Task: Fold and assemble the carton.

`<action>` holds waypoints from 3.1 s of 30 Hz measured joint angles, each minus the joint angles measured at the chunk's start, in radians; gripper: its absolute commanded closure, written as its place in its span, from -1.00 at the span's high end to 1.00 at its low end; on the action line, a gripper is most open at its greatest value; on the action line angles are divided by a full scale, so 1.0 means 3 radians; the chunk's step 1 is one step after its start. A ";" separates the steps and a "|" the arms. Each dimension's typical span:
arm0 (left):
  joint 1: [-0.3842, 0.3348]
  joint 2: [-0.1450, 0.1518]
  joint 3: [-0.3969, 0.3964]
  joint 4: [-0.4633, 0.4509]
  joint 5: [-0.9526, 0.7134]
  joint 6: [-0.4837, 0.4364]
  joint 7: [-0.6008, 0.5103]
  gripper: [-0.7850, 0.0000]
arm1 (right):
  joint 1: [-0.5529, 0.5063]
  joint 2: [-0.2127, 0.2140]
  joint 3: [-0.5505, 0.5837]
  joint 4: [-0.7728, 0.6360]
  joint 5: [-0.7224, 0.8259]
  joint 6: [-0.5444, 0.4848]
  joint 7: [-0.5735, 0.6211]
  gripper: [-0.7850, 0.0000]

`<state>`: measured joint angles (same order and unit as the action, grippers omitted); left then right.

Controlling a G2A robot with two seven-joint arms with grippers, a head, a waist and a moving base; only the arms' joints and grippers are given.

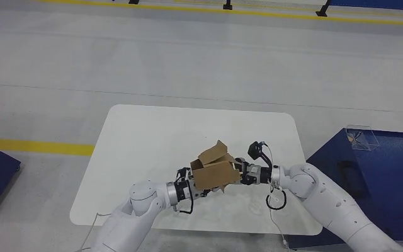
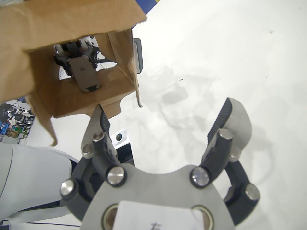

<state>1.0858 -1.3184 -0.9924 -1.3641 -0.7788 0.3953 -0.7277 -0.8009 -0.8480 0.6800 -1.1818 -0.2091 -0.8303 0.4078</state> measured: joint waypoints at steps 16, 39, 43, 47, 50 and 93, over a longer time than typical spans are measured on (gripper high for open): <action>0.0047 0.0015 -0.0059 0.0030 -0.0028 -0.0020 0.0073 -1.00 | -0.0502 0.0186 0.0568 -0.0615 -0.0252 0.0017 -0.0163 1.00; 0.0257 0.0095 -0.0067 -0.0189 0.0288 -0.0277 -0.0358 -1.00 | -0.0701 0.0154 0.0804 -0.0614 -0.0258 0.0360 0.0010 1.00; 0.0307 0.0118 -0.0037 -0.0280 0.0455 -0.0414 -0.0504 -1.00 | -0.0653 0.0108 0.0757 -0.0580 -0.0370 0.0523 -0.0010 1.00; 0.0369 0.0136 -0.0008 -0.0351 0.0588 -0.0525 -0.0577 -1.00 | -0.0624 0.0059 0.0699 -0.0587 -0.0435 0.0585 -0.0034 1.00; 0.0381 0.0140 0.0001 -0.0369 0.0605 -0.0550 -0.0578 -1.00 | -0.0605 0.0033 0.0682 -0.0587 -0.0456 0.0581 -0.0028 1.00; 0.0237 0.0080 0.0162 -0.0126 0.0475 -0.0657 -0.0287 -1.00 | -0.0953 0.0048 0.1195 -0.0904 -0.0382 0.0434 0.0122 1.00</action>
<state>1.1569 -1.2943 -0.9438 -1.4021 -0.6363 0.1984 -0.8137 -1.0870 -0.8336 1.0385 -1.4529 -0.3238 -0.7002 0.4442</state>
